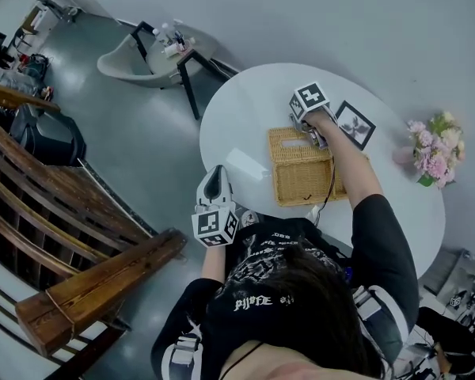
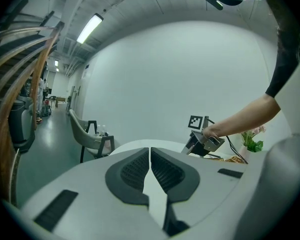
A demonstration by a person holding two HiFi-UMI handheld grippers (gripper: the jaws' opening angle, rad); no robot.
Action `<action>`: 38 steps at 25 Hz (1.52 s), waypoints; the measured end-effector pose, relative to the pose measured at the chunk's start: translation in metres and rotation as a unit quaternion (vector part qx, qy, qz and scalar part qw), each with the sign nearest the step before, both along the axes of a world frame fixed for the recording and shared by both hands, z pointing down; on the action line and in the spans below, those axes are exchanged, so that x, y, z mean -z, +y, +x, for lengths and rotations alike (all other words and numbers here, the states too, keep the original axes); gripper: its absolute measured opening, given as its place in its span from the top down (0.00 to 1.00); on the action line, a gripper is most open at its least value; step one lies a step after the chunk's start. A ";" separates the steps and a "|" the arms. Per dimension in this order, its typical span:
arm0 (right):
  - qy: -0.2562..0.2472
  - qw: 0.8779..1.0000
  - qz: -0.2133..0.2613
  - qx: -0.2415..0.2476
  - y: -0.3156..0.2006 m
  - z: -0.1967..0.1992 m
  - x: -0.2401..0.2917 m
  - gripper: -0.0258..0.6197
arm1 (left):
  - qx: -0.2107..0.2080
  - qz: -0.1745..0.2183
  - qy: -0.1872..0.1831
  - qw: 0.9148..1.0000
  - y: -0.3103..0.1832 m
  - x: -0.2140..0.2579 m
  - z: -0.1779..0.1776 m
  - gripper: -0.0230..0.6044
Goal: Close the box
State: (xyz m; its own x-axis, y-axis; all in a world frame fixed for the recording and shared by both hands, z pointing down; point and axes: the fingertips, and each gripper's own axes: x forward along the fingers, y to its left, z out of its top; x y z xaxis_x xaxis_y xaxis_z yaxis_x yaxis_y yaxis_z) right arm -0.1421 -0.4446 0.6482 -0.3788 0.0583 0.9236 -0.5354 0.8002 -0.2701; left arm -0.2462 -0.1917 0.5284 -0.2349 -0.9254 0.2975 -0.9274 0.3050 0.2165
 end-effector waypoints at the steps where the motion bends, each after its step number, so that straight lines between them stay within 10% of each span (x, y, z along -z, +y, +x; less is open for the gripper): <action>1: -0.002 1.000 0.010 0.002 0.000 0.000 0.005 0.90 | -0.005 0.001 -0.001 1.000 -0.001 0.001 0.003 0.92; 38: -0.152 0.960 0.232 -0.038 0.062 0.028 0.172 0.90 | -0.144 0.040 -0.013 0.989 0.038 0.020 0.071 0.92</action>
